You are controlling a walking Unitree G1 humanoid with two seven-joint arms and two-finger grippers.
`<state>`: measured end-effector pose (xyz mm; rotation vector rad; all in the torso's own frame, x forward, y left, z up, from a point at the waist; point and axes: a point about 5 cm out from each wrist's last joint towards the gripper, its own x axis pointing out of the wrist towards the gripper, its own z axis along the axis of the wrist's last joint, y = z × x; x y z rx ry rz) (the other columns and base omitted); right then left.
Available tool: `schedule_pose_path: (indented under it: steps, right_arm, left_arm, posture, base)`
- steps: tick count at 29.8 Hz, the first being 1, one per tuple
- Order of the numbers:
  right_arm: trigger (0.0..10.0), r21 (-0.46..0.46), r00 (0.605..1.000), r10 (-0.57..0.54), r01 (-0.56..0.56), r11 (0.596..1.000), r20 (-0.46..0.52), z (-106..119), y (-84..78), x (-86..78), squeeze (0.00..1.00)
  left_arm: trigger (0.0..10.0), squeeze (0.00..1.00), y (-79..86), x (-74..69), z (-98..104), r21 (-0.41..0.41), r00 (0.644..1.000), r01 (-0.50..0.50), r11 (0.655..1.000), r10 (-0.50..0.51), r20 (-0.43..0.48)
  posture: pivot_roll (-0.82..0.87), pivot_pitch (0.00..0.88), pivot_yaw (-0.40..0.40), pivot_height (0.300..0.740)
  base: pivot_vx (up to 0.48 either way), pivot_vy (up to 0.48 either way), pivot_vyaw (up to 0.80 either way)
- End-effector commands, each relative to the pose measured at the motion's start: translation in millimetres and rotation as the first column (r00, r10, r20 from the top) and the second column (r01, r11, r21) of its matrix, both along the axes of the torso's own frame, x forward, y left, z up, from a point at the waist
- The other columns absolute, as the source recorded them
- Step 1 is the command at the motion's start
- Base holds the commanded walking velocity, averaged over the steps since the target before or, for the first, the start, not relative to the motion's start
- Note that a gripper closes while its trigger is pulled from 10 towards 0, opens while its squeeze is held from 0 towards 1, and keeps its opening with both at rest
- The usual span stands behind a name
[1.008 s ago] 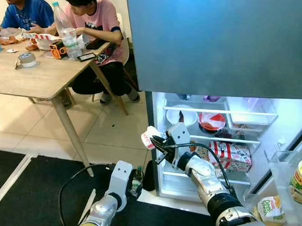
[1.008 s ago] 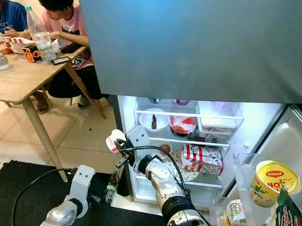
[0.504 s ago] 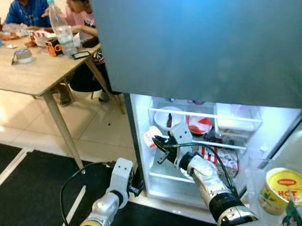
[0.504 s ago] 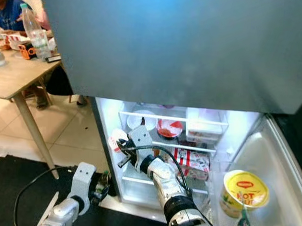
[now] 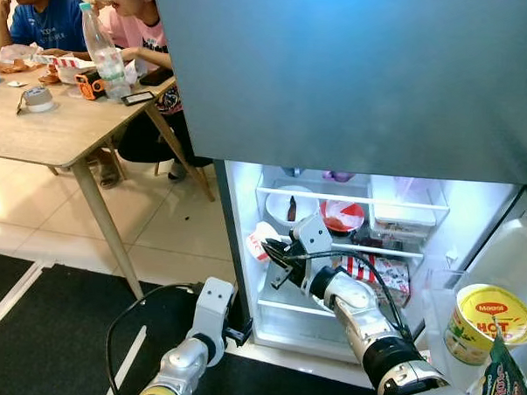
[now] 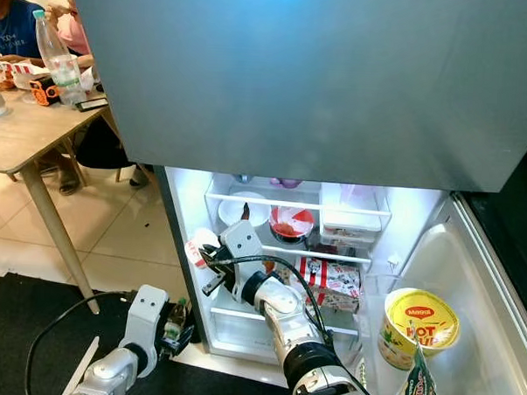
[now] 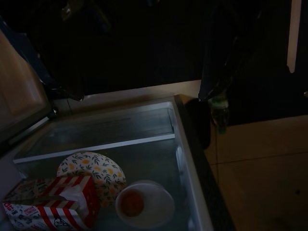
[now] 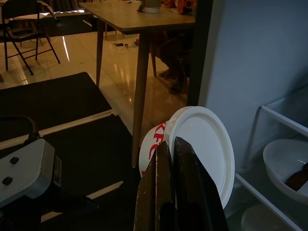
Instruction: Restocking fridge
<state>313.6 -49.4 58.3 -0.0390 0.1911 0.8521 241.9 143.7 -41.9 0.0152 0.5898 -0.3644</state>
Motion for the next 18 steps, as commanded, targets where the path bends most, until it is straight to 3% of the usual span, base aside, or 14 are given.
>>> schedule_pose_path:
  steps: [1,3,6,7,10,13,18]
  right_arm:
    - [10.0,-0.013,1.000,0.015,-0.015,1.000,0.005,-0.7,1.8,-0.7,0.00]
    - [10.0,-0.034,1.000,0.024,-0.024,0.999,0.009,-2.0,0.9,-1.4,0.00]
    - [10.0,-0.206,0.995,0.079,-0.064,0.976,0.066,-8.4,-5.6,-3.6,0.00]
    - [10.0,-0.206,0.995,0.079,-0.064,0.976,0.066,-8.4,-5.6,-3.6,0.00]
    - [10.0,-0.290,0.994,0.053,-0.023,0.957,0.096,-9.3,-17.5,1.2,0.00]
    - [10.0,-0.418,0.989,0.023,0.040,0.908,0.145,-9.0,-34.8,8.8,0.00]
    - [10.0,-0.454,0.985,-0.052,0.123,0.883,0.167,-8.4,-49.6,14.4,0.00]
  left_arm:
    - [10.0,0.00,1.5,0.2,0.5,-0.006,1.000,-0.009,1.000,0.010,0.006]
    - [10.0,0.00,1.4,0.2,0.6,-0.007,1.000,-0.008,1.000,0.008,0.007]
    - [10.0,0.00,1.2,0.1,0.6,-0.009,1.000,-0.005,1.000,0.005,0.008]
    - [10.0,0.00,1.2,0.1,0.6,-0.009,1.000,-0.005,1.000,0.005,0.008]
    - [10.0,0.00,1.0,0.2,0.8,-0.011,1.000,-0.002,1.000,0.002,0.009]
    - [10.0,0.00,1.0,0.3,0.9,-0.010,1.000,0.000,1.000,0.000,0.009]
    - [10.0,0.00,1.2,1.2,1.5,-0.027,1.000,-0.019,0.999,0.019,0.010]
  posture:
    - [-0.04,0.001,0.050,0.740]
    - [-0.04,0.001,0.050,0.740]
    - [-0.04,0.002,0.050,0.740]
    - [-0.04,0.002,0.050,0.740]
    - [-0.04,0.002,0.050,0.740]
    - [-0.04,0.002,0.050,0.740]
    - [-0.04,0.002,0.050,0.740]
  base:
    - [0.386,0.000,0.00]
    - [0.390,0.000,0.00]
    - [0.400,0.000,0.00]
    - [0.405,0.000,0.00]
    - [0.396,0.000,0.00]
    - [0.399,0.000,0.00]
    - [0.156,0.000,0.00]
